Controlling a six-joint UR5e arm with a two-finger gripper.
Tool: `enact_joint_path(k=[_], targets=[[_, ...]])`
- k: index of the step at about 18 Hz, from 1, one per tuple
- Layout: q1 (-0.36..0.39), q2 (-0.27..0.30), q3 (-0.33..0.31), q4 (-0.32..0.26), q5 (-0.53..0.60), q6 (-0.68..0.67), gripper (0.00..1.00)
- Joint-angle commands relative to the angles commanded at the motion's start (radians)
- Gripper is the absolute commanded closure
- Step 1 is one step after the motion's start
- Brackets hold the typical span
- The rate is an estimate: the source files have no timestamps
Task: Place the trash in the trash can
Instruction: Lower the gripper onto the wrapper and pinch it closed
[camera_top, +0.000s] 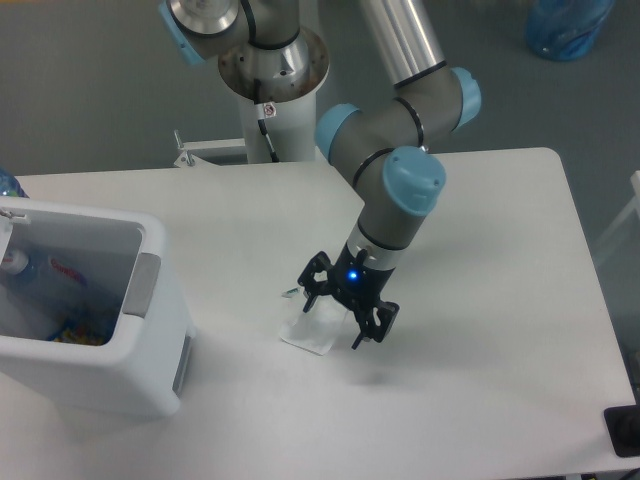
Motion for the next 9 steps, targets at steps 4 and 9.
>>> enact_joint_path(k=[4,9], targets=[[-0.022,0.011,-0.008,-0.046,0.000,-0.006,0.00],[-0.045,0.005,-0.026,-0.046,0.031,-0.008,0.00]])
